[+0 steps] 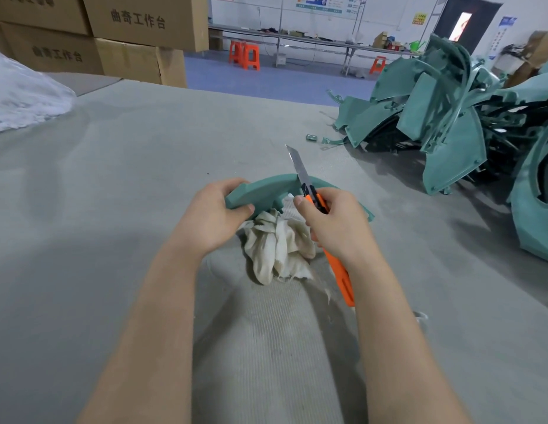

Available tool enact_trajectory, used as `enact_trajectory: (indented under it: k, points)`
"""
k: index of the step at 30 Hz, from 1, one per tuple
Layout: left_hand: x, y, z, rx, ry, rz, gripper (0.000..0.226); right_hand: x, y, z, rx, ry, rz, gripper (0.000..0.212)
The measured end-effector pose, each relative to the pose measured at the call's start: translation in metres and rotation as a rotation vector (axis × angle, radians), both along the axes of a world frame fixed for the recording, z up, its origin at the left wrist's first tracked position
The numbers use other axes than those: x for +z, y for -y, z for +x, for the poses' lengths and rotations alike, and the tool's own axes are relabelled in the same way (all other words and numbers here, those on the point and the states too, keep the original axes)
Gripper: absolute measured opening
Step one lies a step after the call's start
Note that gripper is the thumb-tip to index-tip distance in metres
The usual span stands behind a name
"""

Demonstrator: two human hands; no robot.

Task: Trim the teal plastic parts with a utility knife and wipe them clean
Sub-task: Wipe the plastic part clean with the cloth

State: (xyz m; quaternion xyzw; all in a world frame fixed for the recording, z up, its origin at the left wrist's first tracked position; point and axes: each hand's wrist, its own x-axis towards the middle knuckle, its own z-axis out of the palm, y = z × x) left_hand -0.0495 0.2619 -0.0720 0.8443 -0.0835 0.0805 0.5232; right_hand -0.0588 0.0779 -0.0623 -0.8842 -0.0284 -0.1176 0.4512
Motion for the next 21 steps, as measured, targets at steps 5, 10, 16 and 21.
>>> enact_trajectory:
  k: [5,10,16,21]
  points:
    - [0.001,0.001,0.000,0.007,-0.007,0.003,0.024,0.002,-0.002,-0.002,0.051,0.020,0.020,0.040]
    - [0.003,0.002,0.000,0.014,0.000,0.011,0.012,0.002,-0.013,-0.005,0.153,0.038,0.040,0.041]
    - [0.005,0.004,-0.001,0.014,0.002,0.026,0.015,0.002,-0.001,-0.001,0.078,0.034,0.076,0.035]
    - [0.005,0.004,-0.003,0.015,-0.013,0.020,0.025,-0.002,0.009,0.003,0.000,-0.017,0.037,0.038]
